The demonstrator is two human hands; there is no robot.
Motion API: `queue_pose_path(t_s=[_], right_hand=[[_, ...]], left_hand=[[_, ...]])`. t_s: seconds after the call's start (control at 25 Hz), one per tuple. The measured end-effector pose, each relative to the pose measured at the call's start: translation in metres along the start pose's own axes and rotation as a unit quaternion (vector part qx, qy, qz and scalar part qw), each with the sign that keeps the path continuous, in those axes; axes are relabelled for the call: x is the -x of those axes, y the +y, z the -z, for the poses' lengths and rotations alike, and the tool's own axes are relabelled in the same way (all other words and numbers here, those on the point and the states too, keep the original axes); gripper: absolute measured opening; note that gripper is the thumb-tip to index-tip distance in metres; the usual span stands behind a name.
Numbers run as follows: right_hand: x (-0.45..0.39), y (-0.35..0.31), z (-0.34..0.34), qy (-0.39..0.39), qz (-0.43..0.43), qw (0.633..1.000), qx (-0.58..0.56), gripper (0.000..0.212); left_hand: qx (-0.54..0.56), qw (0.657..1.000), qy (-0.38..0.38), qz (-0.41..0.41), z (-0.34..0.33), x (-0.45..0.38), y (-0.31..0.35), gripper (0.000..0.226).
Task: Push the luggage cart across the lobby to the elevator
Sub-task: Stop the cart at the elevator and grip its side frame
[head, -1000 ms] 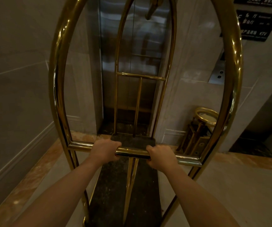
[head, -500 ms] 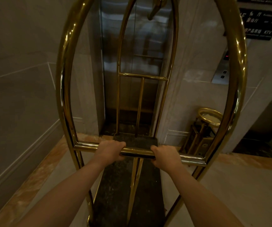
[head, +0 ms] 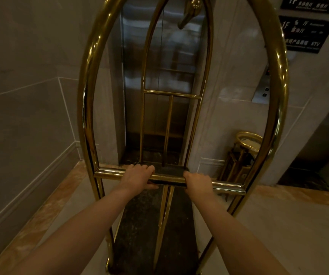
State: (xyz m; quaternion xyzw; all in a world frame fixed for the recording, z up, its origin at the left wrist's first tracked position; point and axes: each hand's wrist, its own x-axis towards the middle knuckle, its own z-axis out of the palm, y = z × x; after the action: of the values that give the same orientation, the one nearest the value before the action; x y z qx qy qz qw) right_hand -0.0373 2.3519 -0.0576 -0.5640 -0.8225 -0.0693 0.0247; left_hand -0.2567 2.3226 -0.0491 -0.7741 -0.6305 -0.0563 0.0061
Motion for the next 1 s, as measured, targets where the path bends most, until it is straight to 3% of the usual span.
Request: queue_pose_path(t_s=[0.2,0.32,0.44,0.52,0.56,0.64,0.76,0.92,1.0], right_hand=[[-0.001,0.004,0.001,-0.027,0.008,0.999,-0.026,0.030],[-0.001,0.006,0.003,-0.049,0.015,0.996,-0.067,0.022],[-0.003,0.008,0.002,-0.052,0.005,0.988,-0.144,0.026],[-0.002,0.009,0.003,-0.037,0.000,0.983,-0.179,0.025],[-0.001,0.010,0.003,-0.029,0.001,0.982,-0.186,0.024],[0.003,0.011,0.005,-0.022,0.003,0.981,-0.193,0.021],[0.008,0.012,0.004,-0.008,0.010,0.981,-0.192,0.020],[0.016,0.001,-0.007,0.029,0.009,0.997,-0.066,0.039],[0.018,-0.003,-0.005,0.019,0.004,0.998,-0.067,0.041]], left_hand=[[0.042,0.998,0.039,0.007,0.006,0.010,-0.005,0.045],[0.108,0.973,0.199,0.046,0.027,0.021,-0.020,0.032],[0.143,0.871,0.430,0.190,0.073,0.032,-0.039,0.021],[0.178,0.796,0.505,0.284,0.100,0.036,-0.054,0.031],[0.198,0.778,0.509,0.312,0.107,0.036,-0.062,0.040],[0.273,0.775,0.458,0.338,0.110,0.032,-0.075,0.054],[0.385,0.782,0.369,0.322,0.105,0.028,-0.082,0.042],[0.362,0.800,0.361,0.316,0.104,0.032,-0.087,0.039],[0.355,0.806,0.353,0.315,0.106,0.034,-0.087,0.039]])
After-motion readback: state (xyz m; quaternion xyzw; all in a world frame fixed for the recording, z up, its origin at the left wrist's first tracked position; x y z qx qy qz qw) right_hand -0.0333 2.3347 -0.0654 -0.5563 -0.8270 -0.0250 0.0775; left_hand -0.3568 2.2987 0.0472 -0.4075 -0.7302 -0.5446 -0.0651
